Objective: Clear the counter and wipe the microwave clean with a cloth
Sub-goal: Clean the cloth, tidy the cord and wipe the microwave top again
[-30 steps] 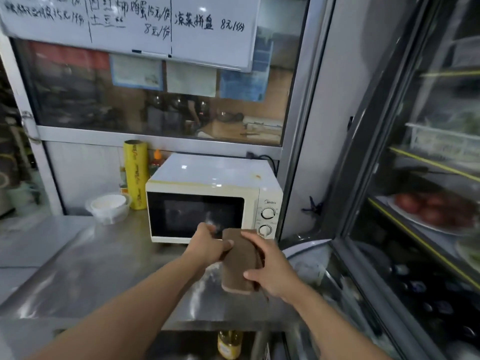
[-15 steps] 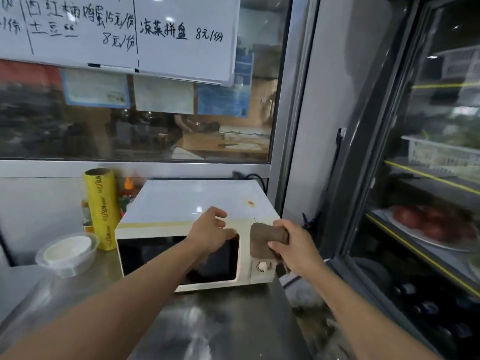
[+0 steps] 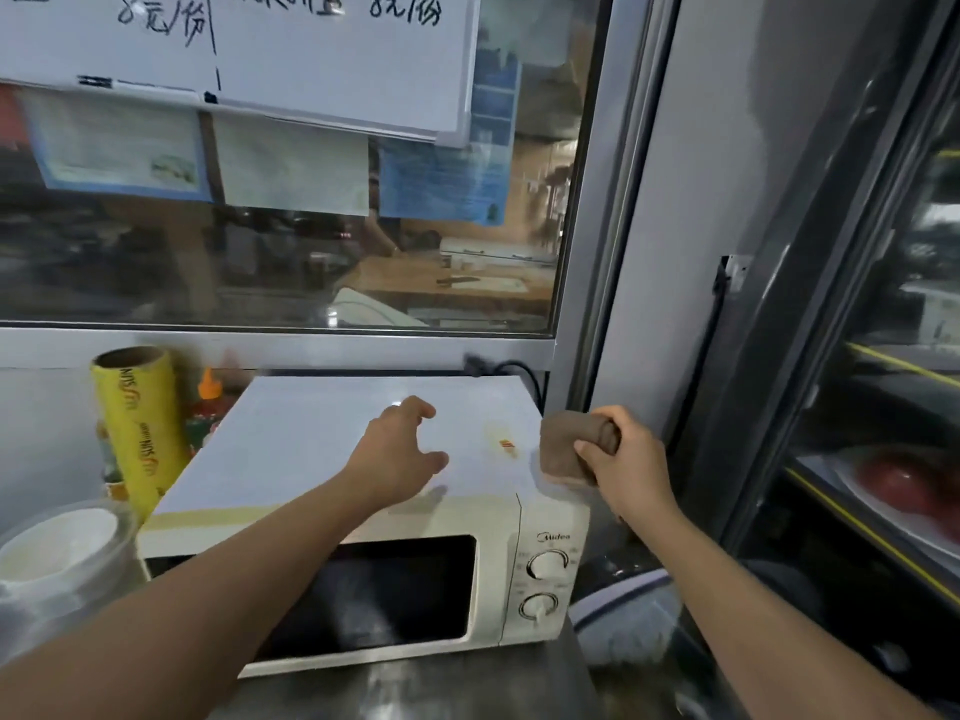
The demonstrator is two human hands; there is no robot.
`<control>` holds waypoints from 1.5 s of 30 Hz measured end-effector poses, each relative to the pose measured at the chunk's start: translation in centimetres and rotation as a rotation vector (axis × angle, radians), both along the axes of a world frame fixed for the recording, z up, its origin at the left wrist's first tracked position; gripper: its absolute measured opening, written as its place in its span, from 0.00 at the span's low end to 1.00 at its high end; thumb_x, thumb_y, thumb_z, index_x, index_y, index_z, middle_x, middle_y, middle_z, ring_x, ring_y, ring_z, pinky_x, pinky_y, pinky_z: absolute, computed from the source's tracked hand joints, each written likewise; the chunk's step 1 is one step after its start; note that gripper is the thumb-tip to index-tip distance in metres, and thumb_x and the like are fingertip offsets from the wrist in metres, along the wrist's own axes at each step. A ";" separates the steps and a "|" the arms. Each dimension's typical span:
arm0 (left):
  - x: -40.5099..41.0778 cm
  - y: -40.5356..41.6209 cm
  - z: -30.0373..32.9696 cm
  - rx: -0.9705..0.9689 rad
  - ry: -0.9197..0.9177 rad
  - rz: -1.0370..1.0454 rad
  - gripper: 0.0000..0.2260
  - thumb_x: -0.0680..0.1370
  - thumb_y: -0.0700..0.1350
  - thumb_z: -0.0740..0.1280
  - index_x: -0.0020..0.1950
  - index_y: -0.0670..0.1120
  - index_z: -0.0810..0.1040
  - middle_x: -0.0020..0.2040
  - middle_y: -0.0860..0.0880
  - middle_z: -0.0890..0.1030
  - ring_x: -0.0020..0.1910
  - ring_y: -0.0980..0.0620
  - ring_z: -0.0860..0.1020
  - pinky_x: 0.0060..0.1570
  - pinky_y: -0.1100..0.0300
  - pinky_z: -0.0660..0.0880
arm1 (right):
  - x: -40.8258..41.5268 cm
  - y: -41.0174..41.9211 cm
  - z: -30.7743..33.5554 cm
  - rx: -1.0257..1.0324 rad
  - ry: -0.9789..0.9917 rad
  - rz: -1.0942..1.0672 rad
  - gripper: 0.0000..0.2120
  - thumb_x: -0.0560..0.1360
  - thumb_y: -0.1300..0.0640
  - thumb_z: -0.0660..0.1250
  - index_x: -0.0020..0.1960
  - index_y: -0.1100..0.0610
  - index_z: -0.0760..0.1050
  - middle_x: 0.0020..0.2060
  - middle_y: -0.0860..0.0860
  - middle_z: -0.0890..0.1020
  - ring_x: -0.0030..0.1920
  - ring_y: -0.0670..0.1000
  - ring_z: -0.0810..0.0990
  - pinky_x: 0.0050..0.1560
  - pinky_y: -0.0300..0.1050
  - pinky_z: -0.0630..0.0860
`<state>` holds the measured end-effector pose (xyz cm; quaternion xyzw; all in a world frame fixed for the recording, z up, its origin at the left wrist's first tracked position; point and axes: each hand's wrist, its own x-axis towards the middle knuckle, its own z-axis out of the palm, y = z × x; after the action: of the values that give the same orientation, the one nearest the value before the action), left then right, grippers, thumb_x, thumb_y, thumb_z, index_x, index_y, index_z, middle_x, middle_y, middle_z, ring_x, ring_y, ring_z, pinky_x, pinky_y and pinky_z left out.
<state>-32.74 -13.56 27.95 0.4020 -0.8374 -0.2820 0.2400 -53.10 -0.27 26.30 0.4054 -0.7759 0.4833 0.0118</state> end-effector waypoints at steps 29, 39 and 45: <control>-13.3 -13.2 -4.6 -0.088 -0.384 0.145 0.22 0.75 0.50 0.65 0.67 0.51 0.66 0.64 0.52 0.73 0.62 0.49 0.70 0.61 0.52 0.67 | -14.1 -25.0 -4.2 0.220 0.177 0.278 0.11 0.75 0.67 0.62 0.53 0.58 0.79 0.54 0.55 0.77 0.55 0.55 0.72 0.48 0.39 0.64; -13.2 -13.0 -4.0 -0.040 -0.395 0.126 0.23 0.74 0.49 0.68 0.66 0.49 0.67 0.63 0.50 0.73 0.61 0.48 0.71 0.62 0.49 0.69 | -13.8 -19.1 -4.6 0.264 0.247 0.643 0.13 0.75 0.63 0.64 0.55 0.50 0.76 0.52 0.44 0.77 0.53 0.45 0.71 0.53 0.37 0.64; -11.7 -12.7 -3.8 -0.042 -0.352 0.165 0.23 0.73 0.47 0.69 0.66 0.48 0.68 0.61 0.50 0.74 0.61 0.47 0.71 0.62 0.50 0.69 | -14.2 -23.2 -3.9 0.225 0.167 0.435 0.13 0.76 0.67 0.62 0.56 0.57 0.77 0.54 0.53 0.77 0.54 0.52 0.75 0.49 0.37 0.66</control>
<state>-44.46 -26.23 24.17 0.5072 -0.8365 -0.1691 0.1206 -67.29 -23.45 22.44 0.5999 -0.7155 0.3502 -0.0737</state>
